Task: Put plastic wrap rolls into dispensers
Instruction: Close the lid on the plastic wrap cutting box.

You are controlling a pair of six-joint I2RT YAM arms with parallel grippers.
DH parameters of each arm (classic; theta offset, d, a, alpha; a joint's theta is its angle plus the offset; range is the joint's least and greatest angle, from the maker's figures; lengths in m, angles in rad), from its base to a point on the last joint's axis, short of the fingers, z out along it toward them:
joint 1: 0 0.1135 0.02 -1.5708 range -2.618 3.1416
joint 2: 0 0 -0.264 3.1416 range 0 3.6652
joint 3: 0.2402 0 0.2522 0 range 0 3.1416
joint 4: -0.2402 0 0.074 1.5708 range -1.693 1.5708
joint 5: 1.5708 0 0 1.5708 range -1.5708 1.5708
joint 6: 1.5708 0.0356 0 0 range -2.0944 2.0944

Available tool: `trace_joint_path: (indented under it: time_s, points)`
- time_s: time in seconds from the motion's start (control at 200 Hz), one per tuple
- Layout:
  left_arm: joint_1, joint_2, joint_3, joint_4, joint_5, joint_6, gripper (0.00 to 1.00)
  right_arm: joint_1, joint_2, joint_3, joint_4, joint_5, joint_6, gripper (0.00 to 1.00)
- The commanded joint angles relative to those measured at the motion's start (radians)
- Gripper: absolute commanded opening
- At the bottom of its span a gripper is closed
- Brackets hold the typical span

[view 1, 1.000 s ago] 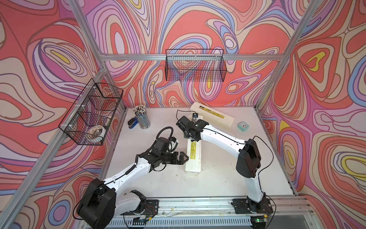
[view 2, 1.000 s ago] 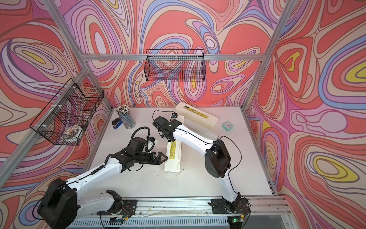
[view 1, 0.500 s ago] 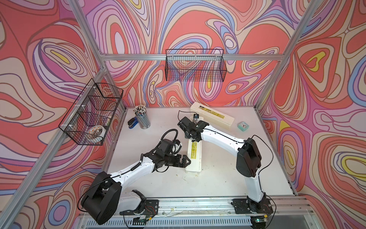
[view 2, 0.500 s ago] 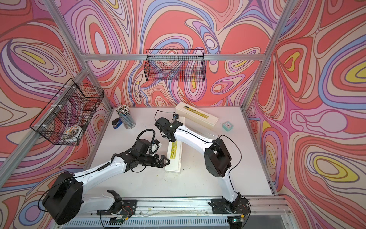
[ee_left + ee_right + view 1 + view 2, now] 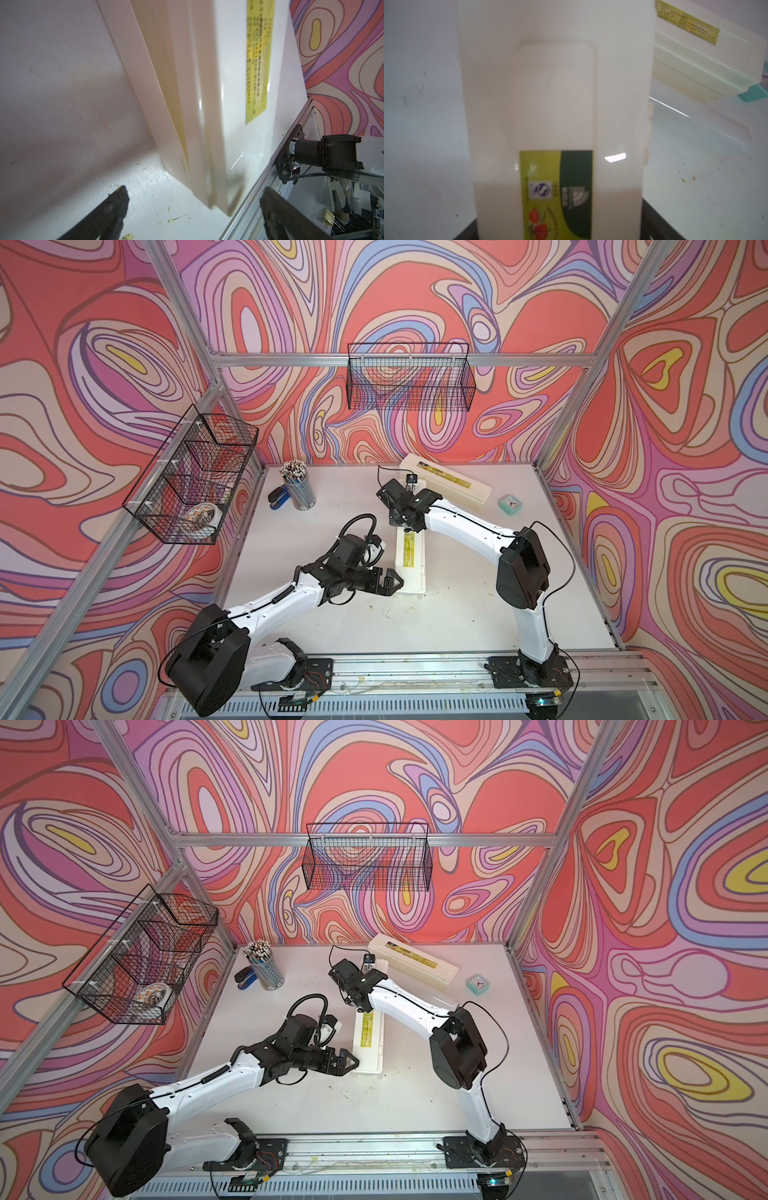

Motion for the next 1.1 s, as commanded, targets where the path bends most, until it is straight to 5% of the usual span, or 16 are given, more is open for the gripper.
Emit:
trace_joint_path:
  time_s: [0.0,1.092]
  points:
    - [-0.009,-0.023,-0.008,0.025,-0.029,0.018,1.0,-0.01,0.025,0.054,0.026,0.014,-0.05,0.43]
    - [-0.027,0.12,0.058,0.137,-0.066,0.056,1.0,-0.08,0.086,0.109,0.038,-0.042,-0.087,0.44]
